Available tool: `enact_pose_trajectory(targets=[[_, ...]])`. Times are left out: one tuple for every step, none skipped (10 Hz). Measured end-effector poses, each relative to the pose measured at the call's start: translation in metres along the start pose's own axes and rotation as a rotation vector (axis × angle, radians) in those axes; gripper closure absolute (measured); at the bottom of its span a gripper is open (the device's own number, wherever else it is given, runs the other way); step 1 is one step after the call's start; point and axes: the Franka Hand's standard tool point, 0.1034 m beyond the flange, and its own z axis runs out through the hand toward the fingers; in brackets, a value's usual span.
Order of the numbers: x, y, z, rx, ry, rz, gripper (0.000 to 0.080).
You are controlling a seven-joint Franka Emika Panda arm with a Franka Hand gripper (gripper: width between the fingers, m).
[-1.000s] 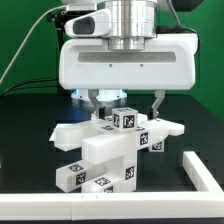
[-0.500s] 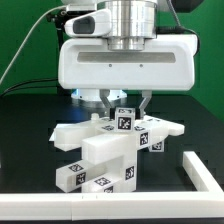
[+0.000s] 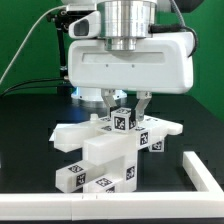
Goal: Assemble chair
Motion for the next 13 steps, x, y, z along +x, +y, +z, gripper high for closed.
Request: enact_pose_trajectory(targets=[[0.000, 0.001, 0.000, -0.002, -0.007, 0.139, 0.0515], [0.001, 0.002, 0.000, 0.000, -0.007, 0.212, 0.0515], [0.002, 0.003, 0.000, 0.008, -0.013, 0.333, 0.0515], [0.006, 0.005, 0.000, 0.018, -0.018, 0.448, 0.0515], [0.009, 0.006, 0.001, 0.021, -0.018, 0.547, 0.0515], [0.011, 0.007, 0.001, 0.022, -0.017, 0.577, 0.0515], [0.014, 0.008, 0.001, 0.031, -0.016, 0.645, 0.0515], [0.016, 0.008, 0.001, 0.046, -0.013, 0.679, 0.0515], [0.016, 0.008, 0.001, 0.046, -0.012, 0.660, 0.0515], [0.016, 0.008, 0.001, 0.046, -0.012, 0.632, 0.0515], [0.015, 0.007, 0.001, 0.039, -0.010, 0.573, 0.0403], [0.015, 0.003, -0.001, 0.034, -0.004, 0.403, 0.0265], [0.014, 0.003, -0.001, 0.034, -0.002, 0.233, 0.0186]])
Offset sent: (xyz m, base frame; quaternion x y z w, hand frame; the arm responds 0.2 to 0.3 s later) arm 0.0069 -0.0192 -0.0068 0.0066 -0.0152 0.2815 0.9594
